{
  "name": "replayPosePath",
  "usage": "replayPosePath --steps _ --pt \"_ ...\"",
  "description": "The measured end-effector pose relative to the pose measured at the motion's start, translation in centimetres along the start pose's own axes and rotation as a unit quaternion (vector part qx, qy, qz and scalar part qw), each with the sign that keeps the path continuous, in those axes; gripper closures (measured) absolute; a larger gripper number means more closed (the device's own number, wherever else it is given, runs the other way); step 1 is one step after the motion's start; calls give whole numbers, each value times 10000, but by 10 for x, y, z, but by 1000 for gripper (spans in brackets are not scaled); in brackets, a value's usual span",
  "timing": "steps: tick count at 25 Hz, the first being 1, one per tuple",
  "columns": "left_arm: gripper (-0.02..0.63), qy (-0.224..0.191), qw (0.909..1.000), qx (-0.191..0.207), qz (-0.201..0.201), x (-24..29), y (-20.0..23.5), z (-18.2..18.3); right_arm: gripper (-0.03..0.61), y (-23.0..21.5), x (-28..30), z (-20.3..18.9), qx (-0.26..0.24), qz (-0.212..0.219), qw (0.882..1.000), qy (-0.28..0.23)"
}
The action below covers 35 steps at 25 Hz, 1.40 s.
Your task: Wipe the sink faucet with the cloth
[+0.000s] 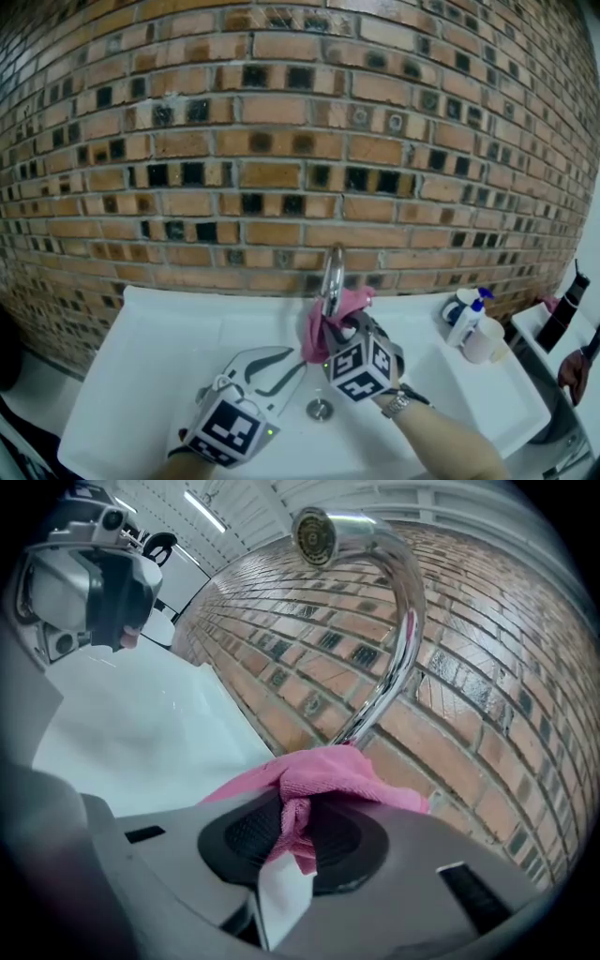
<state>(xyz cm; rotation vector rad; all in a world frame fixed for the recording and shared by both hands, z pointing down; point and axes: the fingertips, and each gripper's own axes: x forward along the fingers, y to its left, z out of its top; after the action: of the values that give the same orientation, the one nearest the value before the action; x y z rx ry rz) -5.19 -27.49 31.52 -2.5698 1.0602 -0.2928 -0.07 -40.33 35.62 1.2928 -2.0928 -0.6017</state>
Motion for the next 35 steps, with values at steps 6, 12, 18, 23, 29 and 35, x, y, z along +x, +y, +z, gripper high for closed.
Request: replayPosePath --steps 6,12,18,23,29,35 --pt "515 24 10000 -7 -1 1 -1 -1 508 11 4 -10 -19 163 9998 112" --pt "516 119 9999 11 24 0 -1 -4 508 14 8 -14 -15 257 9996 151" --pt "515 91 10000 34 -19 1 -1 -3 508 17 12 -23 17 375 9988 299" --pt "515 50 10000 7 -12 1 -3 -1 509 19 12 -33 113 459 9978 457" --pt "515 100 9999 65 -27 0 -2 -2 508 16 13 -43 198 421 9975 523" --pt "515 113 9999 -25 -2 1 -2 -4 508 11 11 -50 171 406 9974 576"
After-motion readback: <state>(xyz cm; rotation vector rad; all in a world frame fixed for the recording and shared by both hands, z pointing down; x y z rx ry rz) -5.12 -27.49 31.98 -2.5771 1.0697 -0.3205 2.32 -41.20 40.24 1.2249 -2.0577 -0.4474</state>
